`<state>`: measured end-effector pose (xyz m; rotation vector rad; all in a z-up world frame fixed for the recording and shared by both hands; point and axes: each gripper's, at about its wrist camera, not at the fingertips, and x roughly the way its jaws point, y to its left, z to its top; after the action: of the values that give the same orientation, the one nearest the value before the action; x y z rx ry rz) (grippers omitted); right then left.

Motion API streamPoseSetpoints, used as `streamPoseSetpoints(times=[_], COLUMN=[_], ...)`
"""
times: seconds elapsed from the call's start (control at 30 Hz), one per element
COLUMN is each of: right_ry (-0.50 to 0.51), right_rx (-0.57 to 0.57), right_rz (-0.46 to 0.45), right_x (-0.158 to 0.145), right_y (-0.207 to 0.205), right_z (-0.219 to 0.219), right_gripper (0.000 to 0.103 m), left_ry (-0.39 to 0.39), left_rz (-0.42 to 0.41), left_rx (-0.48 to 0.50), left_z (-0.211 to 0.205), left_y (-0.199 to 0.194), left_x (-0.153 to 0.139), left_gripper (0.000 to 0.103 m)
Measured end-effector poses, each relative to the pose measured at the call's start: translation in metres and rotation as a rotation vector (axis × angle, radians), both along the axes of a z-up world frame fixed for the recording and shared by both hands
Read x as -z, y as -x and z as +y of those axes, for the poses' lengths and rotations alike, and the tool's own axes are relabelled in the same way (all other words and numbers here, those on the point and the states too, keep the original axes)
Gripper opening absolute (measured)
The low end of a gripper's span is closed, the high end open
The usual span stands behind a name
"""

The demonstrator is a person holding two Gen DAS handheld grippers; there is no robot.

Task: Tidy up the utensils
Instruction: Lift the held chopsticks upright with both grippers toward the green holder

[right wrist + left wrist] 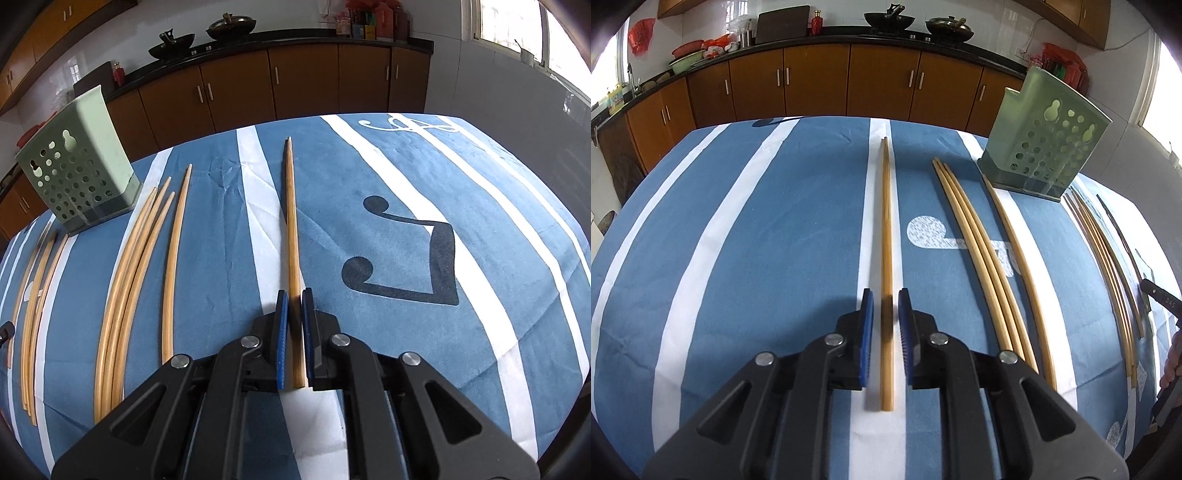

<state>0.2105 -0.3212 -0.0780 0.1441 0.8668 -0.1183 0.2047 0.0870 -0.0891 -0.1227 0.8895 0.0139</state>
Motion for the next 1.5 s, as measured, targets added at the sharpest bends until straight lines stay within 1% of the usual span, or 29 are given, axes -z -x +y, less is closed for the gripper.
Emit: streamPoseSetpoints(times=[0.2, 0.3, 0.37, 0.43, 0.5, 0.63, 0.9, 1.1, 1.3, 1.5], right_ry=[0.009, 0.02, 0.005, -0.004, 0.001, 0.016, 0.009, 0.002, 0.001, 0.003], right_rx=[-0.005, -0.016, -0.021, -0.019, -0.025, -0.031, -0.021, -0.014, -0.012, -0.015], right_rz=[0.002, 0.003, 0.008, -0.011, -0.047, -0.125, -0.248, -0.333, -0.401, -0.427], right_x=[0.001, 0.001, 0.0, -0.005, -0.014, -0.037, -0.075, -0.103, -0.125, -0.137], right_y=[0.006, 0.007, 0.008, 0.013, 0.019, 0.029, 0.039, 0.041, 0.04, 0.032], right_z=[0.002, 0.004, 0.003, 0.0, -0.001, -0.004, -0.01, -0.013, -0.015, -0.014], right_gripper=[0.009, 0.009, 0.008, 0.008, 0.008, 0.008, 0.008, 0.008, 0.008, 0.008], left_ry=[-0.018, -0.031, -0.035, -0.032, -0.036, -0.023, -0.004, -0.003, -0.001, -0.012], left_rz=[0.005, 0.007, 0.011, 0.018, 0.009, -0.076, -0.268, -0.384, -0.438, -0.464], left_rx=[-0.001, -0.007, -0.008, -0.01, -0.015, -0.023, -0.06, -0.083, -0.105, -0.105], left_z=[-0.001, -0.002, -0.001, 0.001, 0.003, 0.008, 0.017, 0.018, 0.018, 0.015], left_y=[0.011, 0.015, 0.016, 0.016, 0.019, 0.029, 0.045, 0.046, 0.042, 0.036], left_x=[0.001, 0.001, 0.001, 0.0, -0.005, -0.029, -0.091, -0.132, -0.159, -0.175], left_gripper=[0.015, 0.01, 0.008, 0.008, 0.008, 0.008, 0.008, 0.008, 0.008, 0.008])
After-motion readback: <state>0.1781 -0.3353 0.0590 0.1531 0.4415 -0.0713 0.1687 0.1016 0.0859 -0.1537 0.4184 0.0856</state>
